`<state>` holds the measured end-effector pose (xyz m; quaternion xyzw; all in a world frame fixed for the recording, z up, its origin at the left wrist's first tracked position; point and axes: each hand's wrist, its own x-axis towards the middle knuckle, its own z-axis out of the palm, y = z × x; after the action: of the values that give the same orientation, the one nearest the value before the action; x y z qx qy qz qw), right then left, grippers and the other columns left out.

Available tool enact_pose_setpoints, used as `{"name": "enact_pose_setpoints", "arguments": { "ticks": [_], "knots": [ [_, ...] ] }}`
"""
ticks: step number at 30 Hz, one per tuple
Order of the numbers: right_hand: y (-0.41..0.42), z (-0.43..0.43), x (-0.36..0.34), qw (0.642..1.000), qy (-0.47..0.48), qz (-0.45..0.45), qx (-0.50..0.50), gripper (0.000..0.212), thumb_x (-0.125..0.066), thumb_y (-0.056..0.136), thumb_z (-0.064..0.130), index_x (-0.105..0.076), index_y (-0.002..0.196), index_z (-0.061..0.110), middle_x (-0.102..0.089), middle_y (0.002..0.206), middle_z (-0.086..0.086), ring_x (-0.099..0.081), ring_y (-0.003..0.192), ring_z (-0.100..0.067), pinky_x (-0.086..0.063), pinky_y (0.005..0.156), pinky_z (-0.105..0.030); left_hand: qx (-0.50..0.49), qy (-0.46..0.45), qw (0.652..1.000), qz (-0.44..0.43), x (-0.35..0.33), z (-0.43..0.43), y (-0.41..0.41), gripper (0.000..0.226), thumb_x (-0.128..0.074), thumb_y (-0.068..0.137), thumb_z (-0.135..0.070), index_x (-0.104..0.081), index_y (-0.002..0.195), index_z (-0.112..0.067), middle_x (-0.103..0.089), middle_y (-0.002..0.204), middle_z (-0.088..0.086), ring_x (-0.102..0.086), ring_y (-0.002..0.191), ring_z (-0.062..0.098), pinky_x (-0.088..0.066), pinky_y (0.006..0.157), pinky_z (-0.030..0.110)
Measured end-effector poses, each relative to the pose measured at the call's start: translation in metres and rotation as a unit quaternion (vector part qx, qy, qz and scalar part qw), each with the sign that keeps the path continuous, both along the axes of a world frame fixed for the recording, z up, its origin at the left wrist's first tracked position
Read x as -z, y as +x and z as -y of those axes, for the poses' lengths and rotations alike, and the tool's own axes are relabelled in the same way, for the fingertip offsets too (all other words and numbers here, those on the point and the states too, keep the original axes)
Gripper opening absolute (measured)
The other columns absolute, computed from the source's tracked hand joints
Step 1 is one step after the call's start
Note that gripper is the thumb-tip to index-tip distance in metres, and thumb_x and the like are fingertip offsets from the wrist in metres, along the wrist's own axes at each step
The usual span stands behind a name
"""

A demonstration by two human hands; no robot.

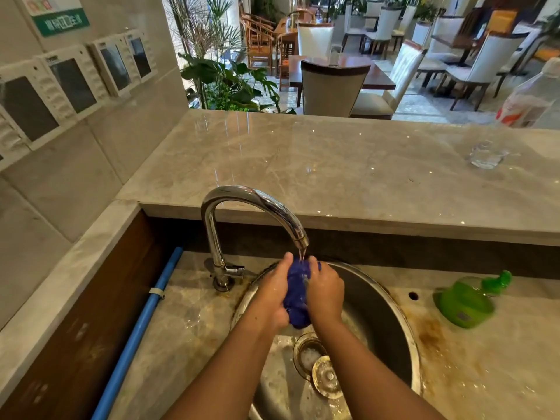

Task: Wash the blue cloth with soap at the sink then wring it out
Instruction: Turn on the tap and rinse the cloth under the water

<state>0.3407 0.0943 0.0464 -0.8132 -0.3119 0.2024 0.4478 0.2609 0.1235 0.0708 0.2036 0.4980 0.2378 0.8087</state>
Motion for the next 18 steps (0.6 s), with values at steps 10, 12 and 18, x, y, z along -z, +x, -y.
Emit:
{"name": "enact_pose_setpoints", "arguments": {
  "ticks": [10, 12, 18],
  "knots": [
    [-0.016, 0.015, -0.024, 0.983, 0.148, -0.104, 0.010, 0.033, -0.045, 0.105, 0.030, -0.056, 0.081, 0.011, -0.058, 0.067, 0.000, -0.051, 0.052, -0.002, -0.042, 0.049, -0.015, -0.045, 0.050, 0.990, -0.127, -0.009, -0.013, -0.011, 0.040, -0.054, 0.097, -0.054, -0.056, 0.116, -0.019, -0.067, 0.109, 0.010, -0.065, 0.107, 0.037, -0.055, 0.091, 0.056],
    [-0.031, 0.014, -0.033, 0.984, 0.158, -0.083, -0.027, 0.034, -0.045, 0.104, 0.033, -0.058, 0.081, 0.013, -0.060, 0.068, 0.001, -0.053, 0.056, -0.004, -0.046, 0.055, -0.022, -0.041, 0.044, 0.991, -0.117, -0.003, -0.016, -0.006, 0.046, -0.054, 0.096, -0.056, -0.062, 0.112, -0.013, -0.072, 0.102, 0.010, -0.068, 0.100, 0.033, -0.056, 0.085, 0.046],
    [-0.033, 0.002, -0.030, 0.997, 0.068, 0.028, -0.033, 0.044, -0.037, 0.102, 0.045, -0.061, 0.079, 0.017, -0.063, 0.070, 0.001, -0.061, 0.067, -0.015, -0.050, 0.063, -0.035, -0.073, -0.002, 0.997, -0.019, 0.004, -0.012, 0.004, 0.037, -0.063, 0.094, -0.044, -0.068, 0.088, -0.008, -0.070, 0.062, 0.006, -0.066, 0.065, 0.022, -0.050, 0.063, 0.032]
  ]
}}
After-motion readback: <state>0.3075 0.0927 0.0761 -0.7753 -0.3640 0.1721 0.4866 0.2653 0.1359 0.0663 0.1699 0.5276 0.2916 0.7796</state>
